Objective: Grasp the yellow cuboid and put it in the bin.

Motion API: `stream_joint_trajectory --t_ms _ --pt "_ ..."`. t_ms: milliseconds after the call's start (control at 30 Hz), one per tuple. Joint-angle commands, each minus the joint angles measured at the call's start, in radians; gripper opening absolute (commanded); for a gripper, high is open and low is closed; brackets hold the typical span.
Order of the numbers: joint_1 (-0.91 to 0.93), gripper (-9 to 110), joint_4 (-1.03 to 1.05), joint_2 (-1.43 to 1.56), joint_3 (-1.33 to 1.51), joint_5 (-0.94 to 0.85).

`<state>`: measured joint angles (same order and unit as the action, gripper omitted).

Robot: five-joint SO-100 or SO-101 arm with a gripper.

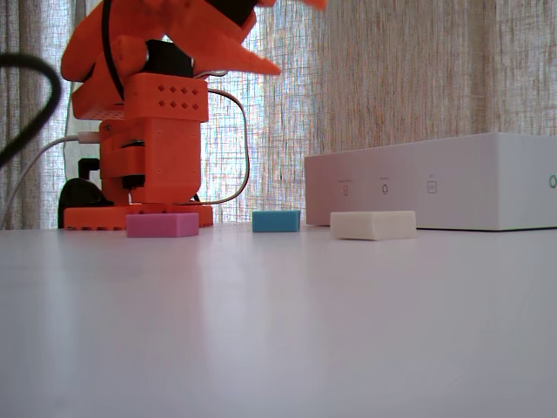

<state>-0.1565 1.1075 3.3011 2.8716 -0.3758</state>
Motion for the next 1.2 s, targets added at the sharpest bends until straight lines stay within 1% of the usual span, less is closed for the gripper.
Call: stream_joint_trajectory --t_ms 0,133,233,433,633,667,733,1167 --pt "0.003 9 0.054 0.008 0.003 0.021" --pt "0.012 4 0.106 0.008 0.028 0.038" --pt "0.015 -8 0.143 0.008 0.049 0.052" --pt "0.017 -8 0.224 0.008 0.077 0.092" --pt "0.012 -8 0.224 0.008 0.077 0.095" --pt "0.011 -8 0.224 0.008 0.077 0.095" --pt "0.014 -3 0.224 0.008 0.077 0.097" --pt "0.011 -3 0.224 0.008 0.077 0.094"
